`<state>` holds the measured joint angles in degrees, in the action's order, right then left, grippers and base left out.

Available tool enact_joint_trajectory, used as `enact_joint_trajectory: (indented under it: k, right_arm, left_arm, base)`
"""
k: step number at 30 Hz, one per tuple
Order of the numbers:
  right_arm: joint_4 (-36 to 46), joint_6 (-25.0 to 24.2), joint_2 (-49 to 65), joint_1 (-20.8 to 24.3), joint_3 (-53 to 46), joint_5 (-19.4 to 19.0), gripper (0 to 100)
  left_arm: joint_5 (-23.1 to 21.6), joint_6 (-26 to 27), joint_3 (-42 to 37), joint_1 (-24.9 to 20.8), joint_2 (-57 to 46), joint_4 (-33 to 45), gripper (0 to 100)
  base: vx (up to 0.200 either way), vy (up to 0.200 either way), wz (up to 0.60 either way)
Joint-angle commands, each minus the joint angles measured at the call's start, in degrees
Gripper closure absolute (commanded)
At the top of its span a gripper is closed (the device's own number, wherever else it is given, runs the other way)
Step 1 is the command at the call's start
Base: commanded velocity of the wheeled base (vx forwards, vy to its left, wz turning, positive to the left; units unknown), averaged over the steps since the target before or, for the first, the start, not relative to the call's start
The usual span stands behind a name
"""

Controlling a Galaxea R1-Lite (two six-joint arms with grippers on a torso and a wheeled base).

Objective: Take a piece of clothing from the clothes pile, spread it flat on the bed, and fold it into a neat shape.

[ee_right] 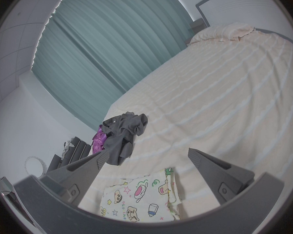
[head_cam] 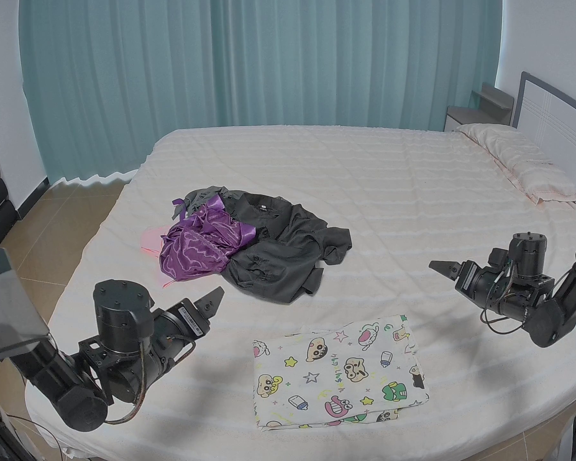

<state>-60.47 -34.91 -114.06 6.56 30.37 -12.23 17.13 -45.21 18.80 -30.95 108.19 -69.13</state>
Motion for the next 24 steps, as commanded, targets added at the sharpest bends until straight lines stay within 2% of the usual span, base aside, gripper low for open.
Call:
enact_joint_trajectory:
  k: [1,5,9,14,18,19,24]
  right_arm:
    - [-0.4,0.7,11.8,1.1,-6.7,1.1,0]
    - [-0.1,2.1,17.8,2.3,-9.9,2.5,0]
    - [0.2,6.8,25.9,3.9,-15.3,4.8,0]
    - [0.4,11.4,35.5,5.6,-21.2,5.3,0]
    - [0.8,12.2,40.5,6.3,-24.4,5.4,0]
    - [1.6,12.2,42.5,6.0,-26.4,5.1,0]
    - [3.3,11.5,48.8,5.7,-30.4,5.3,0]
  left_arm:
    - [3.1,4.4,-2.4,1.6,-10.6,0.1,0]
    - [3.1,6.5,-4.8,1.7,-17.5,0.6,0]
    - [4.8,13.0,-9.4,1.7,-26.3,0.7,0]
    - [7.2,19.9,-13.3,1.7,-34.9,0.7,0]
    - [9.6,24.5,-15.5,1.2,-40.3,1.1,0]
    - [10.6,27.4,-16.9,1.2,-43.4,1.8,0]
    - [11.3,32.0,-18.2,1.3,-52.7,7.8,0]
  base:
    - [0.0,0.0,0.0]
    - [0.0,0.0,0.0]
    - [0.0,0.0,0.0]
    - [0.0,0.0,0.0]
    - [0.0,0.0,0.0]
    - [0.0,0.0,0.0]
    - [0.0,0.0,0.0]
